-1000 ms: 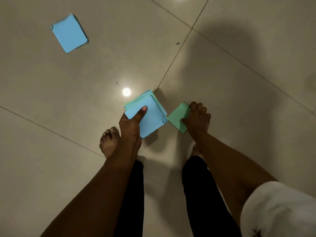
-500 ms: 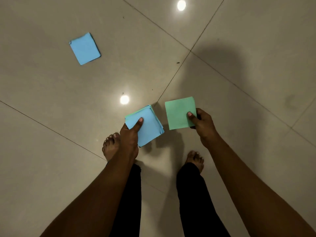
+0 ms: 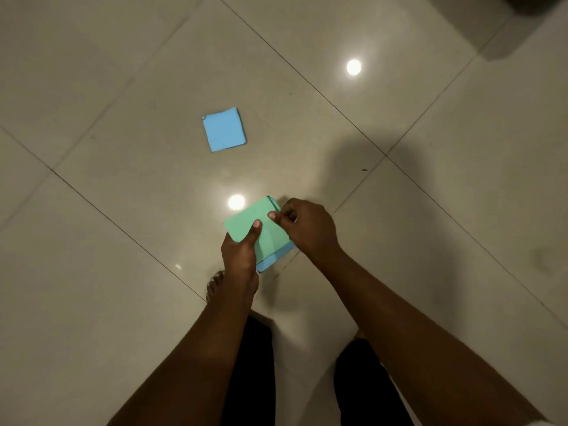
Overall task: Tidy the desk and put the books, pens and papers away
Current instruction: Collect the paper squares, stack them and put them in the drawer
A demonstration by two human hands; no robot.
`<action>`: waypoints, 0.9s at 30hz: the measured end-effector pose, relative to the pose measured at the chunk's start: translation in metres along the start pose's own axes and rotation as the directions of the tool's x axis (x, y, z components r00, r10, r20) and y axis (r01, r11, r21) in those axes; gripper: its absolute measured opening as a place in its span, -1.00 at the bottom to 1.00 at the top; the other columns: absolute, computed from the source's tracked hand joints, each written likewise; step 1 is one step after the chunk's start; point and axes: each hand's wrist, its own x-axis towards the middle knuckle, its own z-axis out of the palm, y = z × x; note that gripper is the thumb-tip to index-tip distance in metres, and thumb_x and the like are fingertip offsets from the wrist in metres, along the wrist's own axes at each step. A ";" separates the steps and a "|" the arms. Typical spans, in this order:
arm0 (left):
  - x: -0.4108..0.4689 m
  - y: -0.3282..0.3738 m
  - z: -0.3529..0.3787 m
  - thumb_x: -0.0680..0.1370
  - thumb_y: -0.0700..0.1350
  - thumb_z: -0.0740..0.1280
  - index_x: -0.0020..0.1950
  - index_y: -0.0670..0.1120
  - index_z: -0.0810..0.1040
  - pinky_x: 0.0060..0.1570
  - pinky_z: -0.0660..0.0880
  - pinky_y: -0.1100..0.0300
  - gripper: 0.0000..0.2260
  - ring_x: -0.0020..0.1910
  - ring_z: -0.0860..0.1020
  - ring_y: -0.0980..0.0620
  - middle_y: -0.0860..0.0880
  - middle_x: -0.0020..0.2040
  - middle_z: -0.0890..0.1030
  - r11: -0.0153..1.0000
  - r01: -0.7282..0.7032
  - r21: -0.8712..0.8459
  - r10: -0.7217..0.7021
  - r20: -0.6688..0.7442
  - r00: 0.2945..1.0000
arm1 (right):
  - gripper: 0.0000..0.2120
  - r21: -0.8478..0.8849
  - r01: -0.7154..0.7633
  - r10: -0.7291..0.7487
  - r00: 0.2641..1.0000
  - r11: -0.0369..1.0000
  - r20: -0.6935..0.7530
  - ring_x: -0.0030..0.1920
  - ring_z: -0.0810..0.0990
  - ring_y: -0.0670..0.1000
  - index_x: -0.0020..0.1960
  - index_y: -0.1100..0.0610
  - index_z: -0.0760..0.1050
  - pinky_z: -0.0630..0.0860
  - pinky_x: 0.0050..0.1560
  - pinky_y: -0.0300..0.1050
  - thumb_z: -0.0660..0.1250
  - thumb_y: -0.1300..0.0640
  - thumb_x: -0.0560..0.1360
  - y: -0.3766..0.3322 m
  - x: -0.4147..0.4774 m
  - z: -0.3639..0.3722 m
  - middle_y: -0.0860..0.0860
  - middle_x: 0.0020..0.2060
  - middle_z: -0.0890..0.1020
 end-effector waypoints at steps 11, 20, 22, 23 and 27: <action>0.140 0.091 -0.091 0.45 -0.16 0.46 0.12 -0.07 0.55 0.14 0.53 -0.05 -0.74 0.06 0.60 -0.07 -0.06 0.10 0.63 0.981 -0.130 -0.142 0.112 -0.126 0.986 | -0.56 -0.638 0.273 -0.333 0.943 0.720 0.028 0.28 0.36 0.15 0.35 0.15 0.30 0.43 0.10 0.03 0.25 0.23 0.49 -0.072 0.248 0.097 0.12 0.30 0.38; 0.174 0.076 -0.091 0.47 -0.24 0.42 0.05 -0.06 0.55 -0.07 0.58 0.08 -0.81 -0.11 0.62 0.00 -0.03 -0.02 0.64 0.976 -0.068 -0.208 0.052 -0.081 0.995 | -0.29 -0.764 0.282 -0.314 0.943 0.580 0.109 0.24 0.37 0.21 0.30 0.23 0.28 0.37 0.12 0.10 0.50 -0.05 0.32 -0.080 0.290 0.097 0.19 0.23 0.39; 0.166 0.072 -0.088 0.46 -0.23 0.42 0.12 -0.10 0.55 -0.13 0.59 0.12 -0.75 -0.09 0.62 -0.02 -0.04 0.01 0.64 0.975 -0.046 -0.218 0.028 -0.088 0.996 | -0.41 -0.790 0.241 -0.245 0.962 0.564 0.118 0.29 0.33 0.19 0.30 0.20 0.34 0.33 0.21 0.07 0.43 -0.06 0.40 -0.070 0.280 0.095 0.17 0.24 0.41; 0.159 0.071 -0.085 0.46 -0.23 0.43 0.14 -0.10 0.54 -0.17 0.58 0.15 -0.74 -0.10 0.62 -0.02 -0.04 0.01 0.64 0.975 -0.037 -0.217 0.020 -0.084 0.996 | -0.45 -0.780 0.211 -0.190 0.975 0.590 0.120 0.32 0.31 0.18 0.31 0.17 0.36 0.31 0.24 0.06 0.40 -0.05 0.43 -0.061 0.271 0.093 0.15 0.26 0.40; 0.120 0.070 -0.071 0.46 -0.25 0.42 0.15 -0.11 0.53 -0.11 0.57 0.13 -0.72 -0.10 0.60 -0.02 -0.05 0.01 0.63 0.987 -0.027 -0.160 0.020 -0.049 0.999 | -0.54 -0.246 0.046 -0.020 0.994 0.968 0.106 0.26 0.41 0.18 0.31 0.17 0.41 0.39 0.16 -0.02 0.34 -0.01 0.49 -0.009 0.210 0.079 0.18 0.23 0.46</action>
